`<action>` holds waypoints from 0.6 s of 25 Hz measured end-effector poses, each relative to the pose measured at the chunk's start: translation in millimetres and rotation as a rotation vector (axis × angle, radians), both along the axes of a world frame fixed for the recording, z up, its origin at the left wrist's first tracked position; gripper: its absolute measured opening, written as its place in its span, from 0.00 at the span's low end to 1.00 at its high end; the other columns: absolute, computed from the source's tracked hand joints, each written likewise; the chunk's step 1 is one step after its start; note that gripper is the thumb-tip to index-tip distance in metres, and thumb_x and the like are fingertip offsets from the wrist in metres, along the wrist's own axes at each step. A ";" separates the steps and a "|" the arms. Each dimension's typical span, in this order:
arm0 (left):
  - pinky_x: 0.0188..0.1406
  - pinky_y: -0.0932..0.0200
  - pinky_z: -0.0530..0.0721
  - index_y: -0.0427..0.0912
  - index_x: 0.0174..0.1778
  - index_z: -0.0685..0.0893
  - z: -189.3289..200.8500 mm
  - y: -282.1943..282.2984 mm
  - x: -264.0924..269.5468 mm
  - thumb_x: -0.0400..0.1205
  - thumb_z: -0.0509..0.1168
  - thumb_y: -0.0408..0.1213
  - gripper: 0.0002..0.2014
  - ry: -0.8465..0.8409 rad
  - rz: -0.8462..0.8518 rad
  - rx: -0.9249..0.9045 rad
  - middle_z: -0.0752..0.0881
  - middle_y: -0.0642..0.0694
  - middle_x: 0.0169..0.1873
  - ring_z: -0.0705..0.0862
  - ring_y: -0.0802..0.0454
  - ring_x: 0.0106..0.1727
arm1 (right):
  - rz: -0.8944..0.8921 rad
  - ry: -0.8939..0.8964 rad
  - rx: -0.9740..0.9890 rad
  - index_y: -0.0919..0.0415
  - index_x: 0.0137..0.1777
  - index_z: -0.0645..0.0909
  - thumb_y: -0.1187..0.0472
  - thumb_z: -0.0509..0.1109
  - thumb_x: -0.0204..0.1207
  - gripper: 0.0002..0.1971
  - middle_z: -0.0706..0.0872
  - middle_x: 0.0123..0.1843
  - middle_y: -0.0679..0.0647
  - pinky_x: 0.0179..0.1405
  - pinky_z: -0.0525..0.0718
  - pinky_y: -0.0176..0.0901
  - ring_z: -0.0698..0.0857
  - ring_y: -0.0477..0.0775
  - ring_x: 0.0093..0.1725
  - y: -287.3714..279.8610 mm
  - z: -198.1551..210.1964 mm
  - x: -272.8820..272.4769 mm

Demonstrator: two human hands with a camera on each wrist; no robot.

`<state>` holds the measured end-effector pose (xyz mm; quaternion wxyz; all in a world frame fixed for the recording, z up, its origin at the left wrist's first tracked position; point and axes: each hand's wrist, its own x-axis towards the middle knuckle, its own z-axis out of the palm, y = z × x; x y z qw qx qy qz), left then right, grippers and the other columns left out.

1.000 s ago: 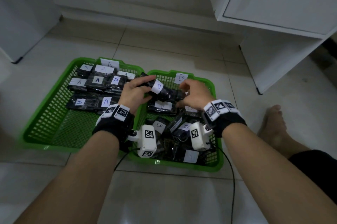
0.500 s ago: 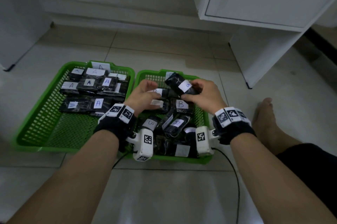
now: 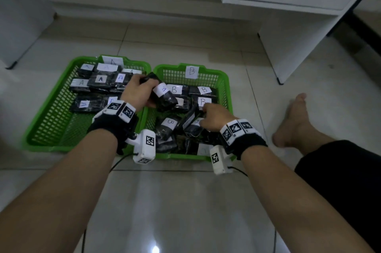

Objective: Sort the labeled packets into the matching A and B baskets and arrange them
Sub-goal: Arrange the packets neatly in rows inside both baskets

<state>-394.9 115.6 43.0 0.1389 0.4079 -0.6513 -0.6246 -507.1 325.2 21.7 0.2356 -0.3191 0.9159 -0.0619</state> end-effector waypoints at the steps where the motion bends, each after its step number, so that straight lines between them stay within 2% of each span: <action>1: 0.28 0.50 0.91 0.40 0.66 0.75 -6.1 -1.2 1.9 0.81 0.70 0.41 0.19 0.010 0.025 0.037 0.84 0.36 0.60 0.89 0.39 0.46 | -0.016 -0.059 0.015 0.63 0.74 0.75 0.56 0.71 0.79 0.25 0.83 0.70 0.61 0.55 0.80 0.44 0.83 0.62 0.66 0.3 -4.3 0.3; 3: 0.35 0.47 0.92 0.41 0.63 0.73 -14.2 -2.8 3.4 0.82 0.69 0.41 0.17 0.028 0.067 0.094 0.83 0.35 0.61 0.89 0.37 0.49 | -0.078 -0.140 -0.059 0.63 0.69 0.80 0.53 0.72 0.80 0.21 0.86 0.66 0.60 0.52 0.81 0.45 0.86 0.61 0.62 0.3 -4.3 1.1; 5: 0.45 0.40 0.91 0.40 0.63 0.73 -15.0 -4.9 2.0 0.82 0.69 0.40 0.17 0.032 0.088 0.138 0.83 0.33 0.63 0.89 0.35 0.51 | -0.170 -0.151 -0.185 0.62 0.57 0.86 0.51 0.77 0.77 0.16 0.90 0.53 0.57 0.51 0.85 0.48 0.88 0.57 0.52 0.0 -0.1 1.3; 6: 0.47 0.38 0.90 0.40 0.64 0.73 -13.1 -5.3 1.9 0.82 0.69 0.40 0.18 0.023 0.086 0.153 0.83 0.32 0.63 0.88 0.34 0.52 | -0.215 -0.142 -0.231 0.61 0.52 0.87 0.52 0.80 0.74 0.14 0.89 0.49 0.54 0.51 0.88 0.50 0.88 0.55 0.49 0.4 2.0 1.5; 8: 0.44 0.40 0.91 0.40 0.64 0.76 -8.7 -4.8 2.5 0.81 0.70 0.40 0.18 -0.018 0.058 0.114 0.84 0.33 0.60 0.89 0.35 0.49 | -0.310 -0.191 -0.277 0.60 0.46 0.84 0.62 0.84 0.68 0.12 0.88 0.46 0.53 0.51 0.91 0.54 0.89 0.56 0.48 -0.7 9.8 0.2; 10: 0.40 0.47 0.90 0.41 0.61 0.83 -2.5 -0.7 5.4 0.78 0.72 0.46 0.19 -0.130 -0.083 -0.081 0.88 0.37 0.53 0.89 0.40 0.45 | -0.398 -0.346 -0.334 0.63 0.50 0.82 0.72 0.82 0.65 0.16 0.89 0.49 0.59 0.45 0.94 0.55 0.92 0.59 0.44 1.7 24.1 -6.3; 12: 0.42 0.54 0.88 0.46 0.52 0.89 0.5 4.1 7.1 0.75 0.71 0.57 0.19 -0.320 -0.361 -0.389 0.89 0.44 0.44 0.88 0.46 0.43 | -0.408 -0.426 -0.334 0.59 0.58 0.82 0.74 0.79 0.66 0.22 0.88 0.52 0.60 0.40 0.93 0.50 0.93 0.59 0.43 8.4 43.0 -19.9; 13: 0.41 0.56 0.87 0.46 0.47 0.90 1.3 6.3 6.9 0.73 0.70 0.63 0.23 -0.427 -0.483 -0.527 0.89 0.46 0.39 0.87 0.49 0.40 | -0.407 -0.447 -0.335 0.56 0.58 0.83 0.74 0.78 0.67 0.21 0.89 0.53 0.59 0.41 0.93 0.48 0.93 0.58 0.43 11.7 51.4 -27.0; 15: 0.36 0.58 0.86 0.41 0.37 0.89 1.0 7.6 3.4 0.68 0.65 0.74 0.34 -0.572 -0.617 -0.738 0.85 0.48 0.29 0.85 0.51 0.33 | -0.477 -0.494 -0.421 0.59 0.54 0.88 0.76 0.77 0.68 0.16 0.91 0.53 0.61 0.40 0.93 0.48 0.92 0.57 0.42 17.7 63.4 -37.6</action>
